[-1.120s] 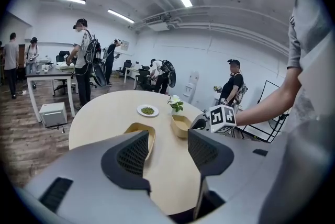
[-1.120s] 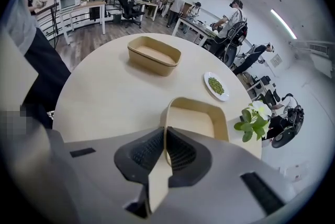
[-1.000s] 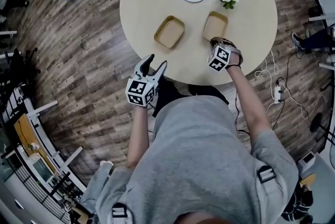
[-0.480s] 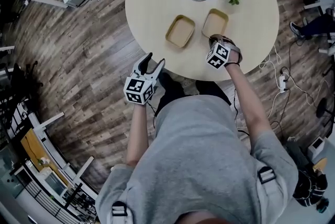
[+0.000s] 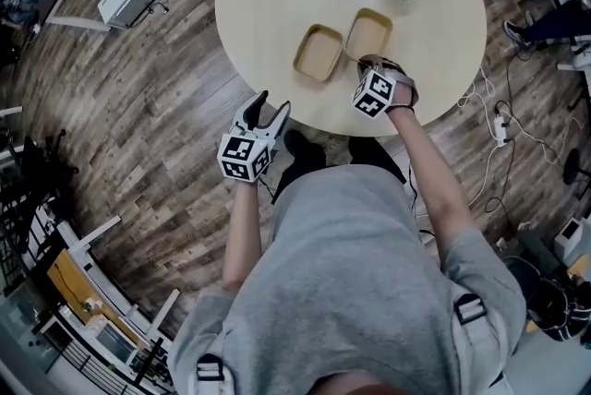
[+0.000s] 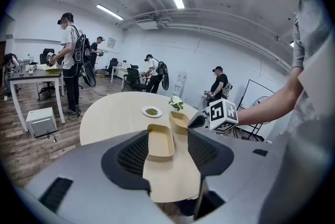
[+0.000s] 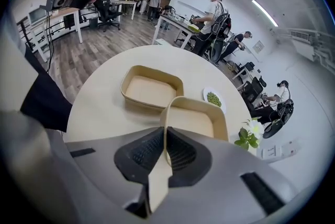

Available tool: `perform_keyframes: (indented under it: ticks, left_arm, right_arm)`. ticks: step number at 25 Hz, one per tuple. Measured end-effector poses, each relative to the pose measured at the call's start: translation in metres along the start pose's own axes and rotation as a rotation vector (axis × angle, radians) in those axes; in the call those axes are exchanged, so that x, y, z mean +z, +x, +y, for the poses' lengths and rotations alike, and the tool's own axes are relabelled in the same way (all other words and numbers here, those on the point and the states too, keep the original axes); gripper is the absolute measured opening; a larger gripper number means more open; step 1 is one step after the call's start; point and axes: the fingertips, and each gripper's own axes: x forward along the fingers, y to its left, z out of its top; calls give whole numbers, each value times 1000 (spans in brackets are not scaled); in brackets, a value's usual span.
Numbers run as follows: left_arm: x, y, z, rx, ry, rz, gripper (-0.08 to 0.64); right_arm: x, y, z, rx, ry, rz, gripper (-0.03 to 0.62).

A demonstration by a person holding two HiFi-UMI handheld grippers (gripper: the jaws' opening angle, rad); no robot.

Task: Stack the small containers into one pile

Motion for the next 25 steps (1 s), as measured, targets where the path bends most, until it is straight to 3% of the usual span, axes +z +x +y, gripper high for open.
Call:
perform_keyframes:
  ticks: [17, 25]
  left_arm:
    - [-2, -39, 42, -23, 34, 5, 250]
    - [-13, -62, 63, -28, 34, 16, 247]
  right_arm:
    - [85, 5, 40, -57, -1, -19, 23]
    - [108, 15, 73, -16, 6, -14, 23]
